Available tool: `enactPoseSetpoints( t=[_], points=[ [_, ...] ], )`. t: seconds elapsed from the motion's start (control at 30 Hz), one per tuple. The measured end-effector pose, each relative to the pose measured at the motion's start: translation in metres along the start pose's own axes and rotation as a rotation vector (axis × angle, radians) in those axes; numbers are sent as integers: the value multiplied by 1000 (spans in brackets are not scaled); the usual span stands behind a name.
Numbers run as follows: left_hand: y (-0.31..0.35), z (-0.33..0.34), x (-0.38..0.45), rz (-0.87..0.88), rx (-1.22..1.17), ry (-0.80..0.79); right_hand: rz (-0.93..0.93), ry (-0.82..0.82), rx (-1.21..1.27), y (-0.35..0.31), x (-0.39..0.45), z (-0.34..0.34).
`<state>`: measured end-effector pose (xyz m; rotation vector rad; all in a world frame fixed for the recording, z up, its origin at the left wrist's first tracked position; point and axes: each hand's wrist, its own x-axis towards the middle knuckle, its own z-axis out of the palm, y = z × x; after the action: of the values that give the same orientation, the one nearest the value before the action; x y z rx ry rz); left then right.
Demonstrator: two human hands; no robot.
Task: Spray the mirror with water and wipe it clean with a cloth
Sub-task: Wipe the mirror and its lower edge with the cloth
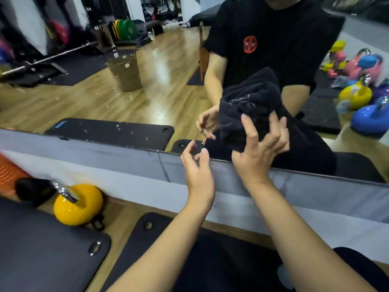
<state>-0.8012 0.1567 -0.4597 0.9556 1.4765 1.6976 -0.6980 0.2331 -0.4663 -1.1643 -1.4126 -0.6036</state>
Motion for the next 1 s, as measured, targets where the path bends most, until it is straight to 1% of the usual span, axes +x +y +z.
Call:
enactPoseSetpoints(
  t=[0.07, 0.17, 0.23, 0.37, 0.43, 0.47, 0.5, 0.57, 0.6, 0.63, 0.67, 0.7, 0.73, 0.8, 0.83, 0.9, 0.93, 1.0],
  points=[
    [10, 0, 0, 25, -71, -60, -69, -37, -48, -3, -4, 5],
    [26, 8, 7, 111, -37, -139, -193, -96, -104, -11, -7, 11],
    [35, 17, 15, 106, 2, -91, -227, -124, -61, -12, -7, 12],
    [40, 20, 32, 6, -60, 28, -283, -183, 187, 0, -1, 1],
    [40, 19, 36, -5, -80, 57, -324, -185, 178, 10, 6, -3],
    [41, 19, 35, 42, -47, 86, -323, -188, 135, 12, 10, -4],
    [44, 18, 32, 147, 8, 133, -310, -197, 95, 12, 12, -4],
    [43, 13, 30, 475, 122, 217, -294, -199, 60, 5, 12, -1],
    [39, 12, 32, 654, 185, 216, -293, -173, 59, 0, 10, 3],
    [34, 11, 33, 794, 257, 191, -296, -142, 52, -6, 9, 7],
    [30, 9, 35, 876, 318, 152, -296, -129, 35, -13, 8, 12],
    [24, 8, 37, 901, 356, 119, -296, -129, 3, -20, 6, 16],
    [18, 7, 37, 896, 377, 100, -298, -137, -33, -26, 5, 20],
    [0, 4, 35, 850, 387, 115, -326, -152, -92, -36, 2, 28],
    [-9, 1, 34, 805, 375, 126, -365, -160, -108, -41, 1, 33],
    [-21, -5, 39, 636, 334, 136, -471, -203, -114, -51, -2, 40],
    [-26, -9, 44, 540, 310, 144, -530, -256, -101, -56, -5, 41],
    [-34, -17, 54, 398, 253, 171, -648, -431, -5, -60, -8, 41]
  ],
)
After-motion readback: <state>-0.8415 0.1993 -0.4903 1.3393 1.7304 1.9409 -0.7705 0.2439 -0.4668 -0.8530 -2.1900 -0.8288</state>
